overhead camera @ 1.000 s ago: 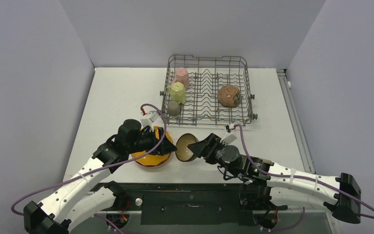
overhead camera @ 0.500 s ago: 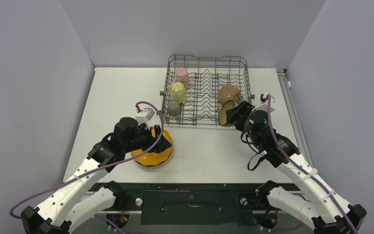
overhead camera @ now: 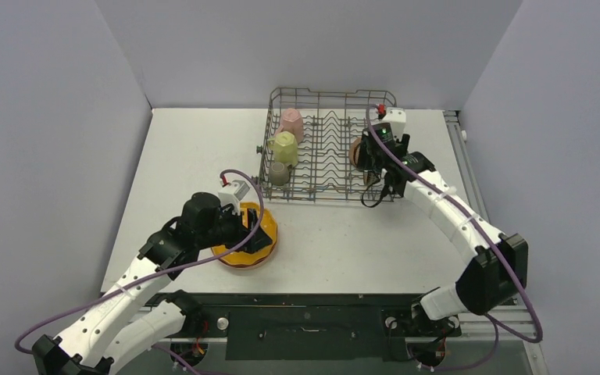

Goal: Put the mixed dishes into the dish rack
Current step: Adjust the bowl.

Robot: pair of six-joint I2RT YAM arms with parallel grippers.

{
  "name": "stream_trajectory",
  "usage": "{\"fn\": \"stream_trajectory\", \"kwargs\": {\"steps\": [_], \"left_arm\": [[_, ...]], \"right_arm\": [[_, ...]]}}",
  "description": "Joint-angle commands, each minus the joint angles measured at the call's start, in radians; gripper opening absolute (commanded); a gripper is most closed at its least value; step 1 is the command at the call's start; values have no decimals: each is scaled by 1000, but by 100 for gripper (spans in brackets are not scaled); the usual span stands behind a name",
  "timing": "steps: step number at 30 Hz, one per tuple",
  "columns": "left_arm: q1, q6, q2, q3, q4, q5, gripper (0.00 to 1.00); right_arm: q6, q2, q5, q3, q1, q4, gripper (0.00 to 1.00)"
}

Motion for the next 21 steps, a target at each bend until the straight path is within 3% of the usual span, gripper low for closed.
{"fn": "stream_trajectory", "kwargs": {"steps": [1, 11, 18, 20, 21], "left_arm": [[3, 20, -28, -26, 27, 54, 61], [0, 28, -63, -39, 36, 86, 61], [-3, 30, -79, -41, 33, 80, 61], [-3, 29, -83, -43, 33, 77, 61], [-3, 29, -85, -43, 33, 75, 61]], "right_arm": [[-134, 95, 176, 134, -9, -17, 0], [-196, 328, 277, 226, -28, -36, 0], [-160, 327, 226, 175, -42, -4, 0], [-141, 323, 186, 172, -49, -8, 6], [-129, 320, 170, 169, -51, -8, 16]]}}
